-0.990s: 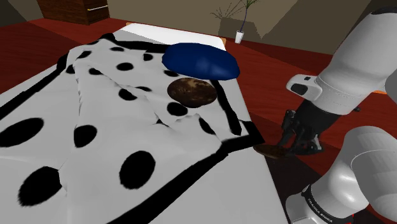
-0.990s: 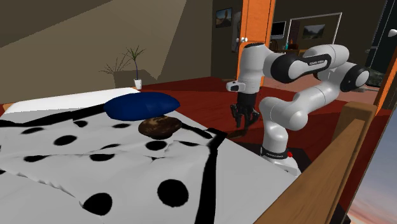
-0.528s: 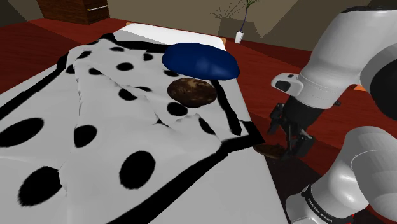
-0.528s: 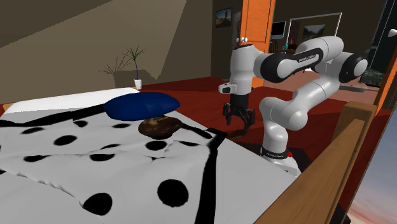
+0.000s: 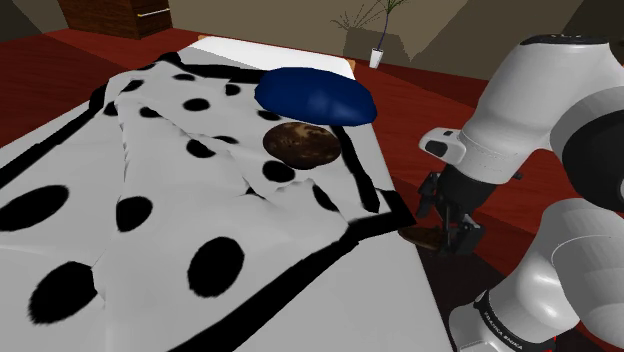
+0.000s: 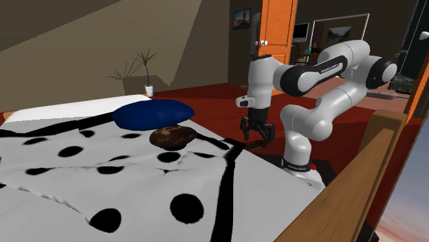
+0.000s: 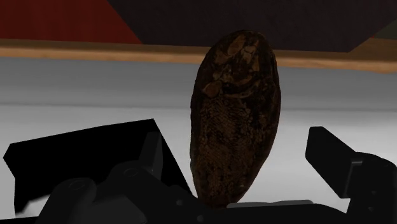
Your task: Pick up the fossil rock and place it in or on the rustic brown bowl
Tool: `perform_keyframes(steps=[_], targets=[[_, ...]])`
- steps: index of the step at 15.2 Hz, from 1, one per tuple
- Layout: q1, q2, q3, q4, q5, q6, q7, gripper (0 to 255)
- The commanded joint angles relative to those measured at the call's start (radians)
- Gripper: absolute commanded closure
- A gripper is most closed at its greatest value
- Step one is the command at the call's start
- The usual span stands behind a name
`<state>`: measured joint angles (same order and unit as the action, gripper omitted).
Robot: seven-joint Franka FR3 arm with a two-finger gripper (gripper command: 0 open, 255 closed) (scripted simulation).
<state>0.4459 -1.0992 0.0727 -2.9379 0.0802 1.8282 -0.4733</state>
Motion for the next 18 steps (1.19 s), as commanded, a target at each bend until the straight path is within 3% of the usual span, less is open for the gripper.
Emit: perform_keyframes(steps=[1, 3, 4, 13, 18], targets=[[0.0, 0.0, 0.0, -0.001, 0.0, 0.0, 0.0, 0], [0.0, 0.0, 0.0, 0.0, 0.0, 0.0, 0.0, 0], [0.0, 0.0, 0.0, 0.0, 0.0, 0.0, 0.0, 255], [0.0, 0.0, 0.0, -0.001, 0.0, 0.0, 0.0, 255], [-0.003, -0.003, -0.005, 0.065, -0.006, -0.069, 0.001, 255]])
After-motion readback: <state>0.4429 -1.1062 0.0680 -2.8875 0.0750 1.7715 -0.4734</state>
